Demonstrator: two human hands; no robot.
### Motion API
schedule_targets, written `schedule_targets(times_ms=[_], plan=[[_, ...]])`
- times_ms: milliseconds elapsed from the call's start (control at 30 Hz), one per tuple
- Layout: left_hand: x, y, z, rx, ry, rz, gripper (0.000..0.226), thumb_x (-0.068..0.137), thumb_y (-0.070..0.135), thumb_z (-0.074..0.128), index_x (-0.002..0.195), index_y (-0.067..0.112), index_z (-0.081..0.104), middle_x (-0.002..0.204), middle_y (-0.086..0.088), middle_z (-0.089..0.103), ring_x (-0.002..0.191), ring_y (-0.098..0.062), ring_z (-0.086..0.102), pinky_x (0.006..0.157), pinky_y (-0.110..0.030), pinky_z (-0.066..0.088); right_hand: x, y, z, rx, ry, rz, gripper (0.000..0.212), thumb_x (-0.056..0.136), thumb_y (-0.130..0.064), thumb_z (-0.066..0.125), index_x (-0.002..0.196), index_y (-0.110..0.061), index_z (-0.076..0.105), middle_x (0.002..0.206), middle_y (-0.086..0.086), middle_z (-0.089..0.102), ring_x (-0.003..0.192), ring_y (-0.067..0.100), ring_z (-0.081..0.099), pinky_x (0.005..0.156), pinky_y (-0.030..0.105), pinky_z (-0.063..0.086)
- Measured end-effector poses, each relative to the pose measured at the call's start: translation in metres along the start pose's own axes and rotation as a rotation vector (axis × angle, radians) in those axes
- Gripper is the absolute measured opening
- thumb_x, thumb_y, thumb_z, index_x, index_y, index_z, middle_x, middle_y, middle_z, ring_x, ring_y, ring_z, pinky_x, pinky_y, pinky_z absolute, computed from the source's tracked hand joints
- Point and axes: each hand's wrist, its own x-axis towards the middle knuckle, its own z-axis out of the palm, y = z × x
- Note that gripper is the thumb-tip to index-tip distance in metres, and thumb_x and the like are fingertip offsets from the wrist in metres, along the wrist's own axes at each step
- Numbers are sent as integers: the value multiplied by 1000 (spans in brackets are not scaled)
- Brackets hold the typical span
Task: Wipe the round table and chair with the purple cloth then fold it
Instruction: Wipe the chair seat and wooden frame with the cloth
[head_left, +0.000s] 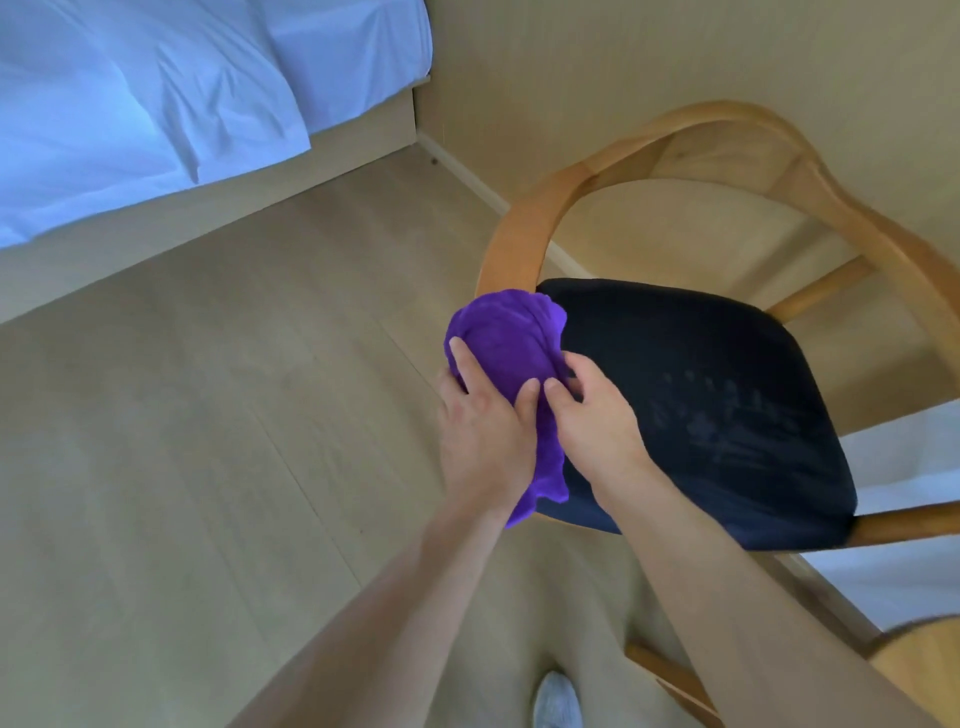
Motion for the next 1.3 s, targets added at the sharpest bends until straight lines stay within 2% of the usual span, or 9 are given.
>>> schedule_targets(times_ms=[133,267,367,533,733,867,1067,1167,1300], plan=[[55,2,-7,50,-40,59,76,101,45,48,159,15,10,152,-16,33,134,-34,42,107,-42,36,18,-8,6,57,9,-11,52,98,-29,54,147,-35,38,135,-13,54,114,5,49,96,25,40],[88,5,-2,409,102,391,61,104,36,38,159,28,16,166,-11,13,151,-33,18,122,-51,19,32,-19,6,44,5,-24,59,96,-19,58,148,-36,37,124,-16,53,115,4,50,94,24,43],[69,-8,4,429,79,464,54,103,35,32,156,31,28,166,-10,17,152,-33,16,119,-50,27,21,-14,6,50,1,16,58,92,-16,59,143,-38,43,121,-14,60,112,6,57,97,32,50],[2,-28,6,202,69,333,66,96,55,36,156,27,28,166,-11,14,150,-30,21,115,-39,34,-14,6,1,45,11,96,46,81,-14,68,122,-31,59,106,-11,70,95,6,68,94,39,54],[-12,-32,-1,-43,-8,218,76,97,44,56,159,25,17,162,-11,23,148,-24,27,116,-36,35,-24,4,1,7,-22,136,49,78,-7,66,122,-30,61,111,-13,68,103,6,65,98,39,52],[5,-32,-10,-149,-86,166,77,98,41,55,160,26,11,161,4,28,142,-11,32,101,-12,25,-15,-14,-1,-4,9,92,32,86,-19,67,116,-30,61,112,-13,65,102,5,61,94,34,52],[44,-35,-20,-901,-387,-366,38,99,50,50,131,32,60,118,2,73,108,-20,70,95,-44,54,16,-53,23,-350,-57,11,65,101,-36,45,155,-14,16,150,8,38,130,26,47,98,39,43],[54,-30,-23,-890,-429,-526,46,97,58,48,121,24,68,110,-4,76,102,-24,73,90,-40,55,33,-57,38,-264,-92,124,67,104,-39,35,157,-11,6,155,12,33,135,29,44,103,40,40],[66,-13,-11,-601,-202,-417,29,88,60,57,100,35,69,87,10,76,87,-14,73,85,-38,57,51,-34,37,27,-91,227,59,104,-46,29,157,-29,9,157,1,34,138,25,41,110,42,37]])
